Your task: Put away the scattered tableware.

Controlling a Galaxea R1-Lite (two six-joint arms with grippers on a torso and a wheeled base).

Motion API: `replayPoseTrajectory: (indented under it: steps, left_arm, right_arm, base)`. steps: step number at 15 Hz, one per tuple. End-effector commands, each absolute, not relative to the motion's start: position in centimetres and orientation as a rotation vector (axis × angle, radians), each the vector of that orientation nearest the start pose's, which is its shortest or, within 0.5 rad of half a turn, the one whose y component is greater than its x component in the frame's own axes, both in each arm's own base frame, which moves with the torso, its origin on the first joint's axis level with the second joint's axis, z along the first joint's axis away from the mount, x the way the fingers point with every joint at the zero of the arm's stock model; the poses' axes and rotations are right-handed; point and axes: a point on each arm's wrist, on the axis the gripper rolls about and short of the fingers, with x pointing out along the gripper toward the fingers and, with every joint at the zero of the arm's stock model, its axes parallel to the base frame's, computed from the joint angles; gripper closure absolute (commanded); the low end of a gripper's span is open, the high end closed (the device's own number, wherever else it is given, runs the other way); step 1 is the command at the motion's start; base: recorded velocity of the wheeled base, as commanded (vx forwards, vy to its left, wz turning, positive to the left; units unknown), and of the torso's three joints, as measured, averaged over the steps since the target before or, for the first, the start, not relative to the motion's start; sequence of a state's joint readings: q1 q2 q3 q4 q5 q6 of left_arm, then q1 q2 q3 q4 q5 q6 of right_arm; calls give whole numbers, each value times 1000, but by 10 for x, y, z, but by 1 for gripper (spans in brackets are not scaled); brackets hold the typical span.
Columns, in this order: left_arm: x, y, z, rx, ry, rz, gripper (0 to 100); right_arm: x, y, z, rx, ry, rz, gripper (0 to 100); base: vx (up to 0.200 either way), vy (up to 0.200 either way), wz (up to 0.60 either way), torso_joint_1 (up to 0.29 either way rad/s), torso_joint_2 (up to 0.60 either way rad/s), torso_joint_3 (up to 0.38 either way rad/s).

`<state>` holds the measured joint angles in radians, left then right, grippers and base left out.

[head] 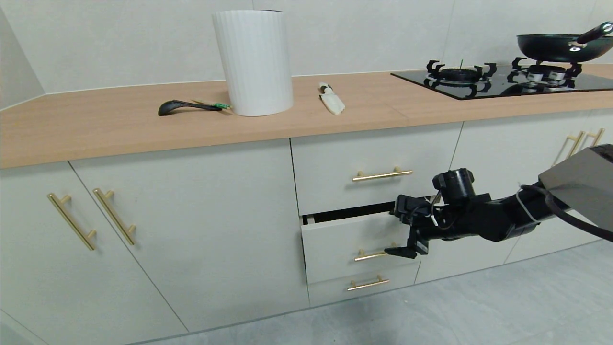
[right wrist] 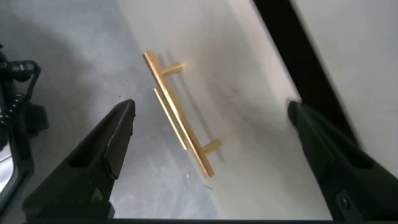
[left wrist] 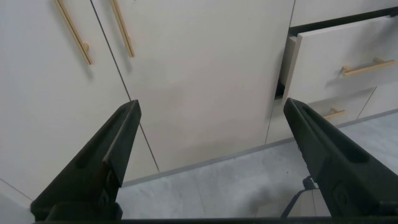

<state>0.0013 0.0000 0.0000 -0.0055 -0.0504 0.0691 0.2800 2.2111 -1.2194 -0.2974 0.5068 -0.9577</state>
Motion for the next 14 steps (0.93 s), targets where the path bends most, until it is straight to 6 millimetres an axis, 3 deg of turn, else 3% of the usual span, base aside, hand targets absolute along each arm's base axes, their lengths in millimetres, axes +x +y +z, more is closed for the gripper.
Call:
replayPoseTrajectory:
  steps: [1,5,8,9,11,14]
  left_arm:
    - [-23,-1,76,69,-8,-49,0]
    - [-23,-1,76,68,-8,-49,0]
    - [-23,-1,76,65,-8,-49,0]
    - [-23,-1,76,65,-8,-49,0]
    - [-23,-1,76,66,-8,-49,0]
    - [-23,-1,76,65,-8,-49,0]
  right_arm:
    - [395,127,65,-791,309,1040,0]
    - [386,124,62,-820,343,1079,0]
    - [383,124,73,-826,320,1071,0]
    - [377,123,94,-819,258,1079,0]
    - [374,123,106,-815,221,1081,0]
    - [379,123,94,-806,249,1088,0]
  base:
    - [0,0,0,0,0,0]
    - [0,0,0,0,0,0]
    - [0,0,0,0,0,0]
    - [0,0,0,0,0,0]
    - [0,0,0,0,0,0]
    - [0,0,0,0,0,0]
